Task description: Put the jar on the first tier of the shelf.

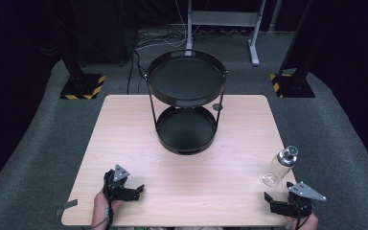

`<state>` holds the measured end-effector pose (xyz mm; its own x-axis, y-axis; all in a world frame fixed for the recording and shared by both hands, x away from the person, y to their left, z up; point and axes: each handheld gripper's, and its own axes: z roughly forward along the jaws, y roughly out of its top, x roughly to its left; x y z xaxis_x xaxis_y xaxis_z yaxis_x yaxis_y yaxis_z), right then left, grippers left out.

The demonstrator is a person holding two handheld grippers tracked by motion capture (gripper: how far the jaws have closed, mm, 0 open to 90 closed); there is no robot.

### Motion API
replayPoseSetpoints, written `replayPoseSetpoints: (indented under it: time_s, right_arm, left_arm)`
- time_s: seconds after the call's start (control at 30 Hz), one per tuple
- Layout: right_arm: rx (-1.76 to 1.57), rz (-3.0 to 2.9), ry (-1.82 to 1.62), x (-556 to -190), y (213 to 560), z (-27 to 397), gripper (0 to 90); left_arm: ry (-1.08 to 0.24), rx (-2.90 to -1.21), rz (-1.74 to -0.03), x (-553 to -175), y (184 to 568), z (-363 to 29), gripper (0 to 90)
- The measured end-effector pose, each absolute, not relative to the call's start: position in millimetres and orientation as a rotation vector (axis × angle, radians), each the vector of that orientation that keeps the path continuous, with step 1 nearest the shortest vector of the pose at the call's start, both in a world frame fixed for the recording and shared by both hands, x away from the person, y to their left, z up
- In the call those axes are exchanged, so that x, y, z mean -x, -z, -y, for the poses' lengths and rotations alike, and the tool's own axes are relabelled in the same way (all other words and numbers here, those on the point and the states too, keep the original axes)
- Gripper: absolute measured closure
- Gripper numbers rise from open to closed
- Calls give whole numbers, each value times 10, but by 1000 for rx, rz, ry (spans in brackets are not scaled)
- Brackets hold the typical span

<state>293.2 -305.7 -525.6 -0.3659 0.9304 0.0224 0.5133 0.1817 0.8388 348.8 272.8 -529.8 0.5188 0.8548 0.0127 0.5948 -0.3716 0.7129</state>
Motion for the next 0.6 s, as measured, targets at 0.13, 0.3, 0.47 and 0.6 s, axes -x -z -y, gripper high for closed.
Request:
replayPoseSetpoints:
  time_s: [0.13, 0.3, 0.47, 0.6]
  right_arm:
    - [-1348, -1976, -1079, -2960, 5260, 3041, 0]
    - [-1345, -1977, -1075, -2972, 5258, 3028, 0]
    - [-1341, -1978, -1078, -2983, 5249, 3013, 0]
    - [-1327, -1974, -1081, -2987, 5232, 3004, 0]
  left_arm:
    - [-510, -2102, -1171, -3488, 5298, -2725, 7]
    - [-499, -2104, -1167, -3493, 5299, -2726, 8]
    - [-491, -2105, -1165, -3496, 5300, -2728, 7]
    - [-496, -2106, -1164, -3493, 5299, -2725, 7]
